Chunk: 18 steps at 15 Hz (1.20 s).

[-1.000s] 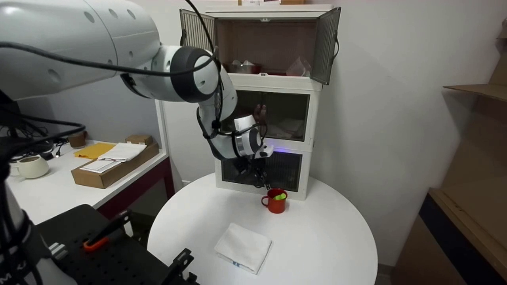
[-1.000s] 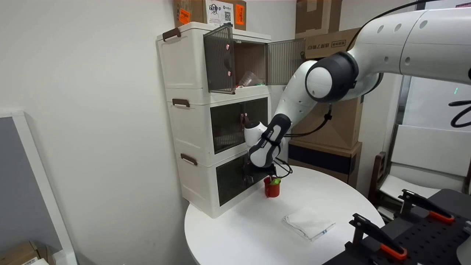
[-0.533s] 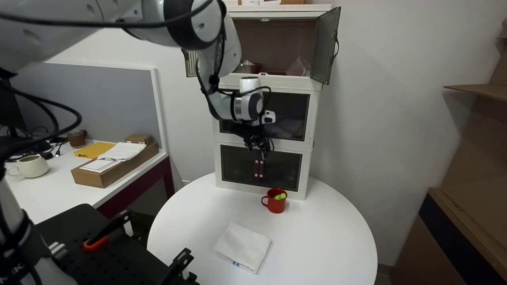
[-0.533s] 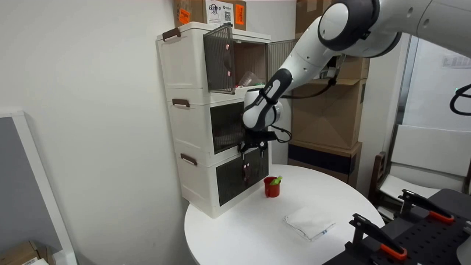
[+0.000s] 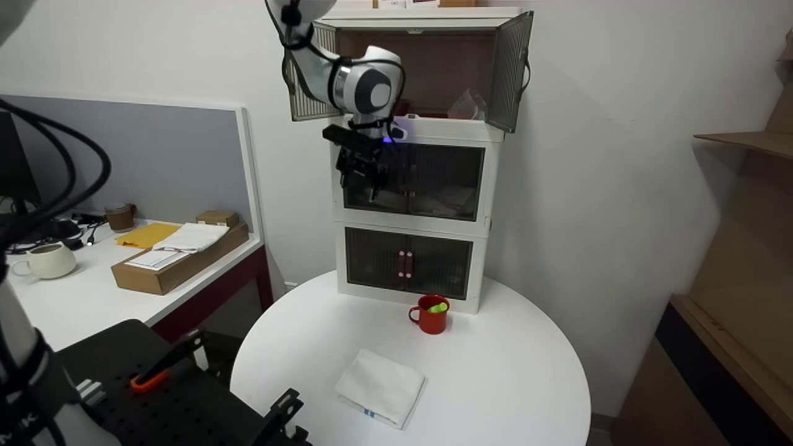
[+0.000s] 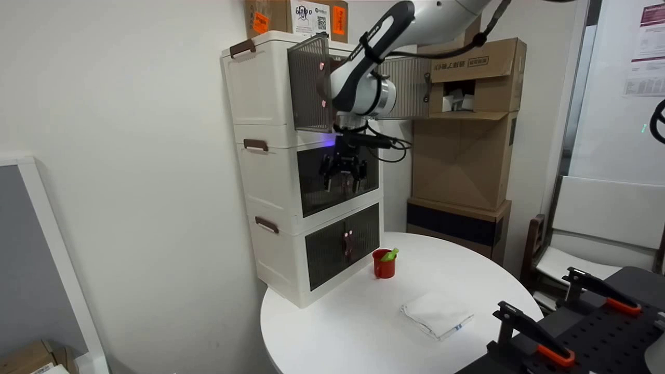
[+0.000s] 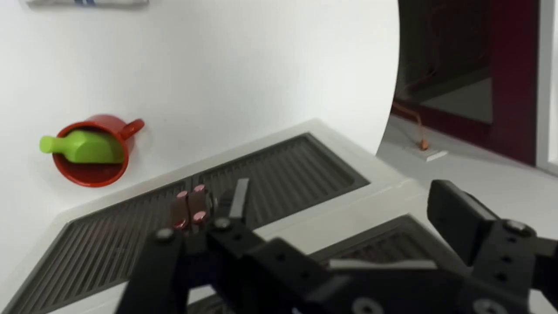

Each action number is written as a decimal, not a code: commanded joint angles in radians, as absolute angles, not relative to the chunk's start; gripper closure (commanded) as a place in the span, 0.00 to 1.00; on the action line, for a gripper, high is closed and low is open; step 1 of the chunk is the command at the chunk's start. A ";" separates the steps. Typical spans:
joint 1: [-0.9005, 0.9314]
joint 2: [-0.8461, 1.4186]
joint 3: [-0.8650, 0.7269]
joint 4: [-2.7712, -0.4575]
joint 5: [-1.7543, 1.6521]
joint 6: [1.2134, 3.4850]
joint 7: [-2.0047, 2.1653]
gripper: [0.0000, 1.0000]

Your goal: Remove the red cup from the top cabinet

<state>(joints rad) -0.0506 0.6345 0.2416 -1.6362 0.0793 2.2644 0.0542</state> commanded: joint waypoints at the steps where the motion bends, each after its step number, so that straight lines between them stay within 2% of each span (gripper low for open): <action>1: -0.042 0.433 0.206 -1.807 0.148 2.065 -0.024 0.00; 4: -0.014 0.300 0.158 -1.912 0.117 2.001 0.001 0.00; 8: 0.014 0.135 0.101 -2.031 0.016 2.027 0.020 0.00; 13: 0.013 -0.033 0.068 -2.111 -0.121 2.019 0.009 0.00; 18: 0.005 -0.157 0.041 -2.152 -0.106 2.030 -0.077 0.00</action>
